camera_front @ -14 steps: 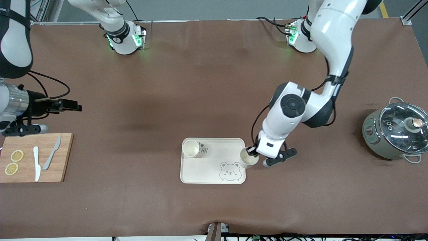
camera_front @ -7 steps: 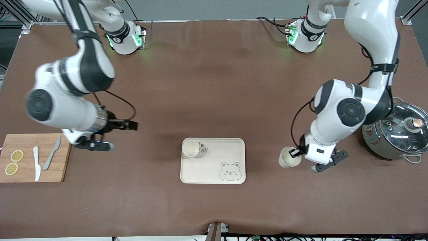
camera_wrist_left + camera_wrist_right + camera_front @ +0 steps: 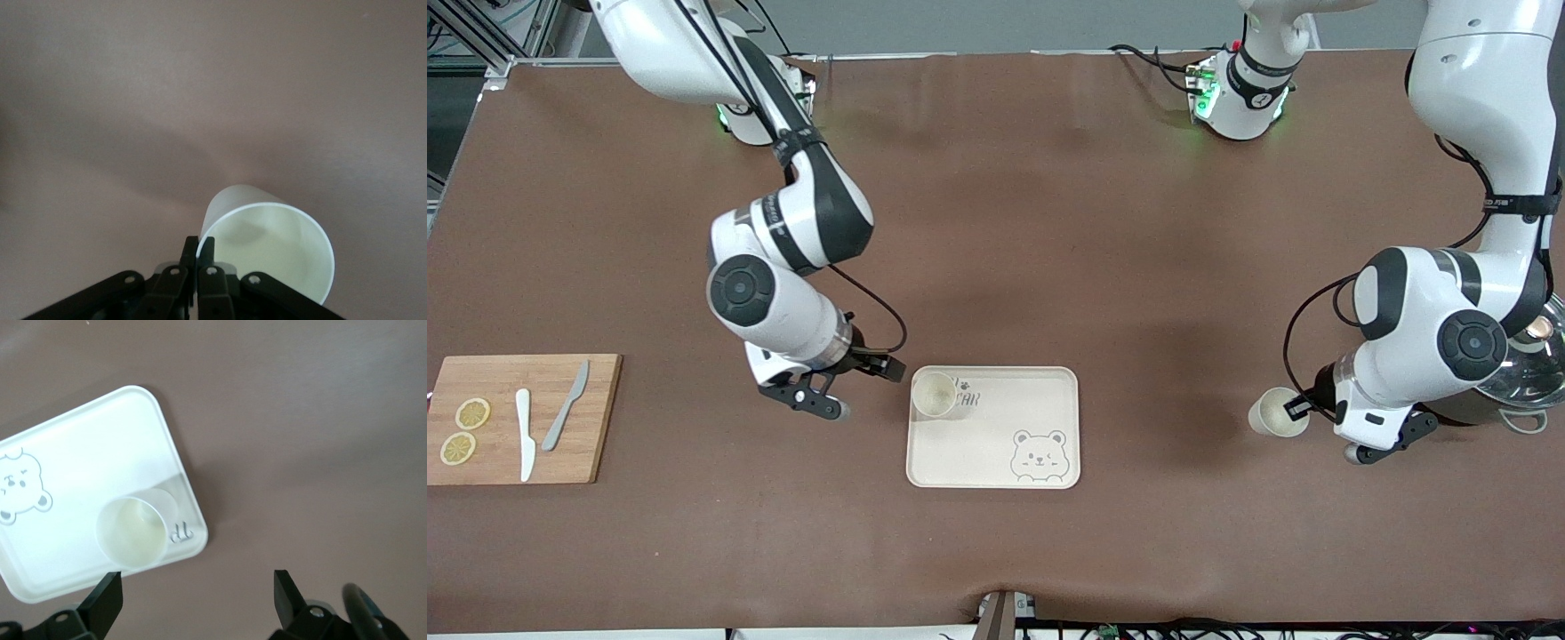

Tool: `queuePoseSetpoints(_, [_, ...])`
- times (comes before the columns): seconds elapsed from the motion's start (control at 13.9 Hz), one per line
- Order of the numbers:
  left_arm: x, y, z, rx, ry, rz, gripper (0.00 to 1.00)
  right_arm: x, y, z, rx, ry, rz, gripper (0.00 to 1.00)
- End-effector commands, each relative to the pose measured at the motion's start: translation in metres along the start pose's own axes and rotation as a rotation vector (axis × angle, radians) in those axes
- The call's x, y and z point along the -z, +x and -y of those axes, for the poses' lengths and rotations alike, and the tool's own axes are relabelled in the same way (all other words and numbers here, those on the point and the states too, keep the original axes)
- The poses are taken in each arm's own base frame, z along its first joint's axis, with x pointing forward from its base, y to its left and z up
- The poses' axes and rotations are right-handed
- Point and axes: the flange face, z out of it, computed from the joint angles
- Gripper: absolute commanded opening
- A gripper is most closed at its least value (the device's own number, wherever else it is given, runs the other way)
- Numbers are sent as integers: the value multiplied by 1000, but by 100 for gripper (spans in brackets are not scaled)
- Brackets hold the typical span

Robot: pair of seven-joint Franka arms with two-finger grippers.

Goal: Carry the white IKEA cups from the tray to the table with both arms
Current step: 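Carry the cup toward the pot while the right gripper reaches the other cup, then grasp the second cup with the right gripper while the left gripper lowers its cup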

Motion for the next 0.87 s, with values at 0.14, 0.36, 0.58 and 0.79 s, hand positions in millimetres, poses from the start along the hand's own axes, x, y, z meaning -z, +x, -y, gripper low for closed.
queuePoseSetpoints(0.14, [-35, -11, 14, -13, 7, -3, 0, -61, 2, 11, -54, 4, -11, 96])
queuePoseSetpoints(0.36, [-40, -12, 18, -6, 10, 7, 0, -81, -6, 22, -86, 22, -29, 74])
queuePoseSetpoints(0.58, [-42, -12, 17, -6, 11, 10, 0, -82, -6, 24, -98, 23, -30, 61])
queuePoseSetpoints(0.79, [-44, -20, 16, -14, 18, 22, 0, -82, -11, 28, -95, 25, -28, 3])
